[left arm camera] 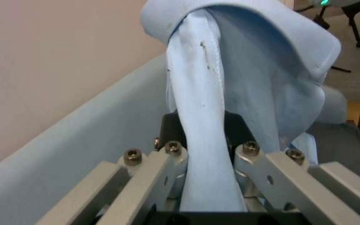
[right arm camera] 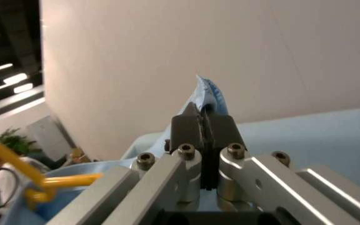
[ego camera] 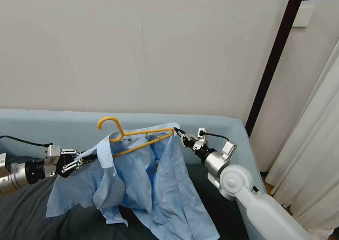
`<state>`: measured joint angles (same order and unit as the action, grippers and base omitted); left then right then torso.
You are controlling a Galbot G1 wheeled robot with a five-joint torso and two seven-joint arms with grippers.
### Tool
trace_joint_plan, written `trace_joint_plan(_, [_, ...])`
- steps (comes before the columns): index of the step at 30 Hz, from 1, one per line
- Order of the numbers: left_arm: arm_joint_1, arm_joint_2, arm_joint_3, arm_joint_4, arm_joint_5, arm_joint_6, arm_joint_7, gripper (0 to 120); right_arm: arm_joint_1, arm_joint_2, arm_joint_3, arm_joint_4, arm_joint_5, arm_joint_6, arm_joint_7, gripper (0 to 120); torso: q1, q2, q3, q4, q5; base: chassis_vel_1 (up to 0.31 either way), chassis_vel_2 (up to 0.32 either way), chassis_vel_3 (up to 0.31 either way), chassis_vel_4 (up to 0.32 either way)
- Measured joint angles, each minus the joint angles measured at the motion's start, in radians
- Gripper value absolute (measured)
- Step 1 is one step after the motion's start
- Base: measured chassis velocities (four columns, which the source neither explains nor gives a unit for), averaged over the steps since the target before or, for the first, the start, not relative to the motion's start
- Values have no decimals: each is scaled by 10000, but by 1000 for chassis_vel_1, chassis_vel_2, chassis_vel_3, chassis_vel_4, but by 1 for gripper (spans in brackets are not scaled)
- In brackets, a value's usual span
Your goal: Pick up the clothes from the sofa and hang them on the clothes hanger.
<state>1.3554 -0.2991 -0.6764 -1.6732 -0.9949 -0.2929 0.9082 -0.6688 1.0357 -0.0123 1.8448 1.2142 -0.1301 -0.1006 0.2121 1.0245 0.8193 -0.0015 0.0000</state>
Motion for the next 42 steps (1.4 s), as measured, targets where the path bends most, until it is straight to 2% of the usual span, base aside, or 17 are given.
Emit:
trace_joint_plan(10, [-35, -215, 52, 5, 117, -56, -46, 6, -123, -486, -4, 588, -70, 551, -2652, 0, 0, 0, 0, 0, 0, 0, 0, 0, 0])
trace_joint_plan(22, [119, -645, 54, -424, 334, -47, -202, 6, -92, -342, -631, 918, 105, 1083, -3150, 0, 0, 0, -1, 0, 0, 0, 0, 0, 0])
trace_joint_plan(27, [66, -1031, 354, -780, 436, 119, -633, 6, -200, -152, -1665, 823, -595, 1516, -3425, 0, -1, 0, -1, 0, -1, 0, 0, 0, 0])
trace_joint_plan(32, [41, -1270, 456, -824, 454, 136, -829, 6, -331, -56, -2197, 589, -1226, 1686, -3862, 0, 0, 0, -1, 0, -1, 0, 0, 0, 0])
trace_joint_plan(42, [74, -1369, 458, -979, 440, 106, -835, 6, -479, 39, -3027, 109, -2434, 1940, -4048, 0, -1, 0, -1, 0, -1, 0, 0, 0, 0])
